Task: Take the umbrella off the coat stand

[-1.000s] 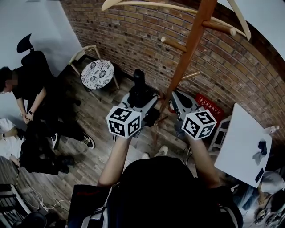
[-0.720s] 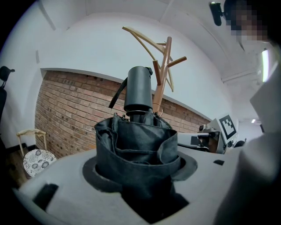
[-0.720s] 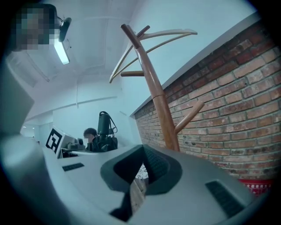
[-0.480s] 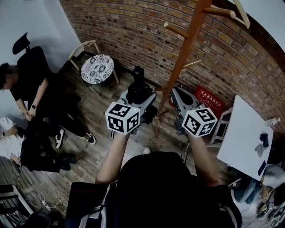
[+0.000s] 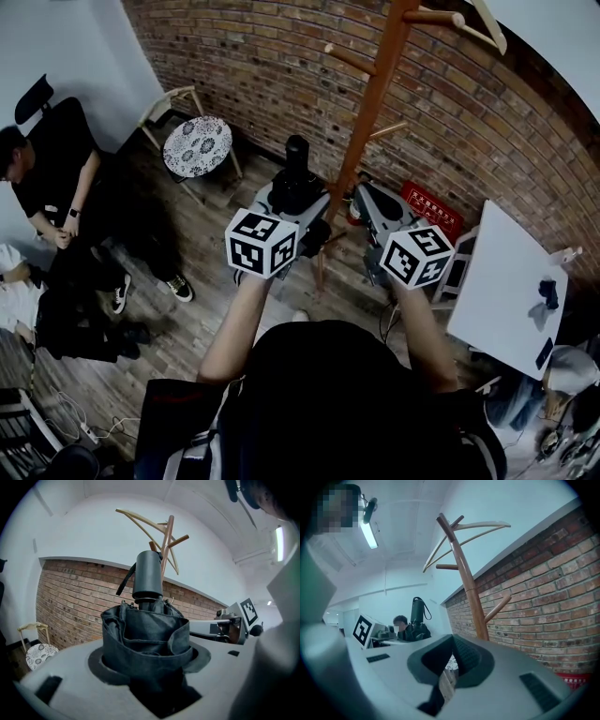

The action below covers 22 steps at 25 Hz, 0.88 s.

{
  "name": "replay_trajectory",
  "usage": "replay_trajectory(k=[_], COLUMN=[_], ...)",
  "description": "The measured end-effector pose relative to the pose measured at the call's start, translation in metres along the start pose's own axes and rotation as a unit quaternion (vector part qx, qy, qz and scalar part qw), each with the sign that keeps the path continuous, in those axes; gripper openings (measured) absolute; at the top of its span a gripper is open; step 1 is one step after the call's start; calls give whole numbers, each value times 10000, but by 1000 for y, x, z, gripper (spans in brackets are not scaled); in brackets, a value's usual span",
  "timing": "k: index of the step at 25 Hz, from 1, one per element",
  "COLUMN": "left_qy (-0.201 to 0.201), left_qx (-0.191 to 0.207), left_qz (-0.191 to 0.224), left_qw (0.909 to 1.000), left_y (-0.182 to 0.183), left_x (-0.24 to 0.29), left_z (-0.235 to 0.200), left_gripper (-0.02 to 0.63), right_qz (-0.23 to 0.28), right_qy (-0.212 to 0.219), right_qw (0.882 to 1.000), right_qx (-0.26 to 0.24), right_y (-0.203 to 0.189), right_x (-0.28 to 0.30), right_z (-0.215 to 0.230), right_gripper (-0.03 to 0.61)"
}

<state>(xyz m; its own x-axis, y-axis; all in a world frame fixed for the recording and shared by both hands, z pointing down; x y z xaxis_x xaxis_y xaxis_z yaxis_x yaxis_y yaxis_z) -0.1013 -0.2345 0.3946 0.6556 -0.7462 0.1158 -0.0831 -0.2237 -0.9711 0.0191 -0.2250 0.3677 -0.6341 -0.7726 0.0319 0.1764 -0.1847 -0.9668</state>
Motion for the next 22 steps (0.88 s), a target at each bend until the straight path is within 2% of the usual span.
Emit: replay_trajectory(k=[10, 22], left_qy=[182, 402], left_qx=[146, -50], left_qz=[60, 165], left_qw=[9997, 9990], left_y=[-3, -23], left_x=[-15, -50], left_z=[37, 81], left_gripper=[285, 285], right_qz=[-87, -242], right_qy=[105, 247], right_qw=[9998, 9993], right_qx=[-136, -147], right_y=[0, -17], right_x=[-34, -80], right_z=[-4, -20], right_gripper=[29, 28])
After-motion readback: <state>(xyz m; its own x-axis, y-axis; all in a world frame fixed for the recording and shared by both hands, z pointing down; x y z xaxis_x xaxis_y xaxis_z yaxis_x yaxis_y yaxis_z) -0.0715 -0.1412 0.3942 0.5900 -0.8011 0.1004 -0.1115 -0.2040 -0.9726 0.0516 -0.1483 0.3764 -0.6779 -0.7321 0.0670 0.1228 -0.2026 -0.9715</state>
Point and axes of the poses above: the fingertips, and each gripper's own axes: x forward along the fingers, z to its right, y out of its top, the point moved 3 cm from there along -x, backward along the fingers, and after that the axes turned 4 degrees about z, right-handed, at the moved point
